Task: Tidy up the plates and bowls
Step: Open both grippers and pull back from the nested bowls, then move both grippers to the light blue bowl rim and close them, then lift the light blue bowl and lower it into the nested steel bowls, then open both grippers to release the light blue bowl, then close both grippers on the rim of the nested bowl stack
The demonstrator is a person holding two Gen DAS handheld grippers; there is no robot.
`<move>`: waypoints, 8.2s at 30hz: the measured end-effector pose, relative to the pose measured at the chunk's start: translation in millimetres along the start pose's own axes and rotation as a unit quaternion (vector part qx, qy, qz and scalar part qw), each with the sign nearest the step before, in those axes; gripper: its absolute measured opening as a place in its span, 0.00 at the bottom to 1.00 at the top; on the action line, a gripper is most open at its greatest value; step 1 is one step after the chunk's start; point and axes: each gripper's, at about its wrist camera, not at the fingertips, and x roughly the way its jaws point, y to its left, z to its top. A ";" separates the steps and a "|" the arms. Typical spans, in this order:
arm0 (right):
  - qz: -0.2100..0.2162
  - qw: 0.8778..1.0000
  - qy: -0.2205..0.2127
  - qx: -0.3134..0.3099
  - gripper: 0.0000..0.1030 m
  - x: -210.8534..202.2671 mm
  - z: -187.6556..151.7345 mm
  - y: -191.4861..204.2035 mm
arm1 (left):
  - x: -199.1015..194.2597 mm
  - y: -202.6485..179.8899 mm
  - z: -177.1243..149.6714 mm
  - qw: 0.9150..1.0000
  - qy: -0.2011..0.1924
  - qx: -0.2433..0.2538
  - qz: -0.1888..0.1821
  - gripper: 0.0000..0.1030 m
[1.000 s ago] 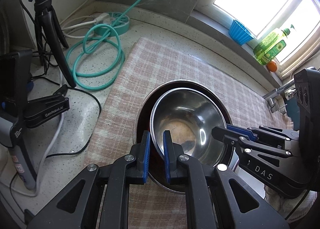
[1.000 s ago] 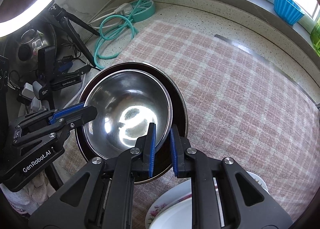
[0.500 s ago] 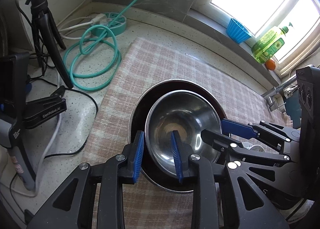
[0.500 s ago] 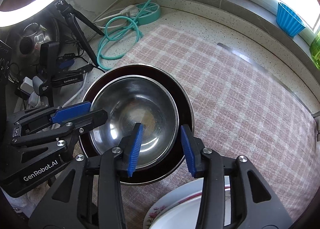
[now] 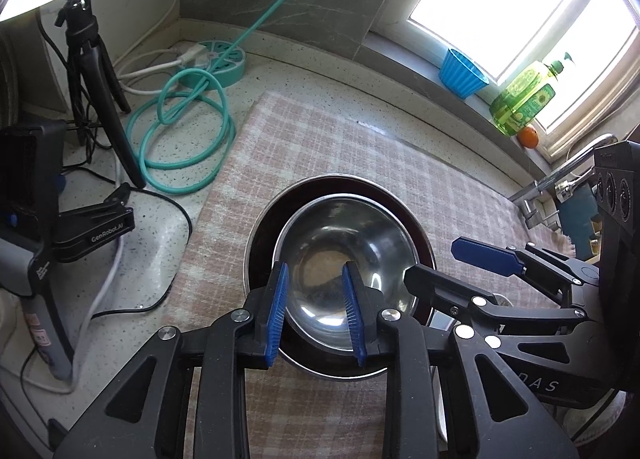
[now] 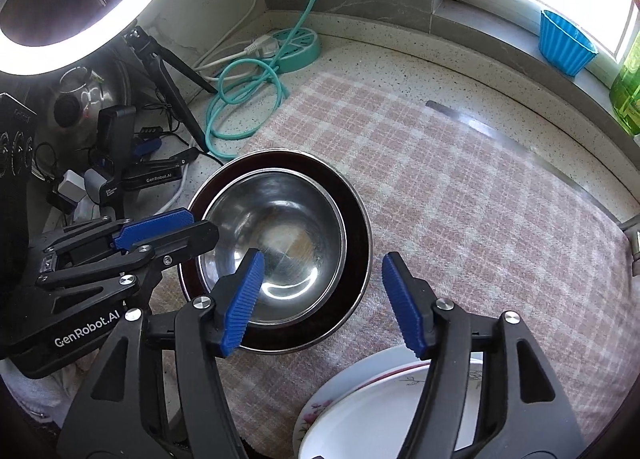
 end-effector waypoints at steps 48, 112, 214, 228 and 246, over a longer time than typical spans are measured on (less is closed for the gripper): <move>-0.069 0.956 -0.086 0.273 0.87 -190.8 -224.1 -245.3 | -2.2 -218.0 -73.4 0.976 0.047 0.159 -0.143 0.60; 0.002 0.952 -0.038 0.305 0.10 -148.7 -237.9 -257.3 | 41.3 -263.5 -107.5 0.959 0.118 0.175 -0.189 0.11; 0.064 0.995 -0.004 0.082 0.47 0.0 19.6 -33.3 | -8.0 31.6 -0.2 0.996 0.010 -0.076 -0.048 0.20; 0.074 0.989 -0.005 0.130 0.47 -12.9 0.1 -70.0 | -17.1 53.4 -5.5 0.994 -0.001 -0.102 -0.046 0.20; 0.099 0.981 0.041 0.159 0.33 21.4 -15.8 -71.6 | 2.6 59.9 -12.9 0.991 0.025 -0.117 -0.067 0.19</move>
